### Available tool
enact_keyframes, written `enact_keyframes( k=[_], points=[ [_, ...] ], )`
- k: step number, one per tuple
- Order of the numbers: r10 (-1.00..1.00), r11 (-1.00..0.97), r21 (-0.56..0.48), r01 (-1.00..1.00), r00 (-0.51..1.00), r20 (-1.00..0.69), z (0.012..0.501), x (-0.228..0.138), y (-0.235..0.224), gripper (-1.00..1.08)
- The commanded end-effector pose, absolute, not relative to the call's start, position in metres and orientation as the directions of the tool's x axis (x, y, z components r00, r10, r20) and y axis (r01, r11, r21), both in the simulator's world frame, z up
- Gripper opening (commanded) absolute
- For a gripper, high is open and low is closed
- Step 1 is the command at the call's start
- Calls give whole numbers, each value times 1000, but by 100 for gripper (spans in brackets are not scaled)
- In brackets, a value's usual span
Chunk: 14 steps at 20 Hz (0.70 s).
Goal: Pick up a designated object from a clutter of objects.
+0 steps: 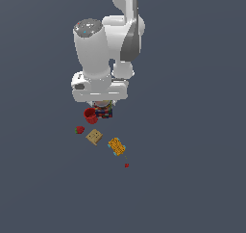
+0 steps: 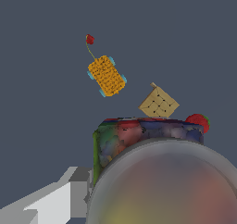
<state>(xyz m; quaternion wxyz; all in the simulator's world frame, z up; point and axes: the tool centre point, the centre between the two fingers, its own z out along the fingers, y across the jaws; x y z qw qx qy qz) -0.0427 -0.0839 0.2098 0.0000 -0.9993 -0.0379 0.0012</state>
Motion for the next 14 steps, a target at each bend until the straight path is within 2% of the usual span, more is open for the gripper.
enact_keyframes(
  k=[1,14],
  points=[
    [76,-997,1,76,997,0,236,-39,-86,-100],
    [76,-997,0,76,997,0,350,-19,-96,-100]
  ],
)
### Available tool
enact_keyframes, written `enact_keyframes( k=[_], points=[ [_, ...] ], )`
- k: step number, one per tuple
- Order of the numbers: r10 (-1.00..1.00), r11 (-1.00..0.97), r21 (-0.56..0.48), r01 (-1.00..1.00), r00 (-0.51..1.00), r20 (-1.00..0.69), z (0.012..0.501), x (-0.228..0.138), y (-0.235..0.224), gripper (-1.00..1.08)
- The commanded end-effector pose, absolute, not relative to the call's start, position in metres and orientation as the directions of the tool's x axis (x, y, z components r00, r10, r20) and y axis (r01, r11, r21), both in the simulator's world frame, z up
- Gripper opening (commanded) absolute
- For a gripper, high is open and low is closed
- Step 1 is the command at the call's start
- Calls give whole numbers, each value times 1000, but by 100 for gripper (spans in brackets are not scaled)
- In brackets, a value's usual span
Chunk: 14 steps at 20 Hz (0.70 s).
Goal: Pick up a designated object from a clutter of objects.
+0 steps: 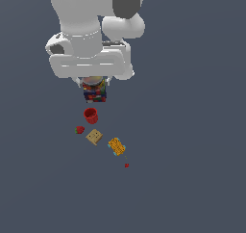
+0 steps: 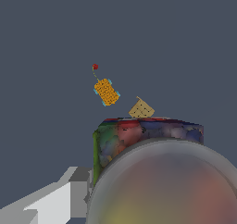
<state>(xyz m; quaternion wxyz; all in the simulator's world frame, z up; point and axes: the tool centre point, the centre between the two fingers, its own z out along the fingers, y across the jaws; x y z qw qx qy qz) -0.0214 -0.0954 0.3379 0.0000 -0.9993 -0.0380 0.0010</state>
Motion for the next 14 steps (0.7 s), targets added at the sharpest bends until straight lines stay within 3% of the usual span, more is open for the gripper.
enact_keyframes(
  k=[1,14],
  points=[
    [76,-997,0,76,997,0,357,-18,-97,-100],
    [77,-997,0,77,997,0,392,-9,-101,-100]
  ],
)
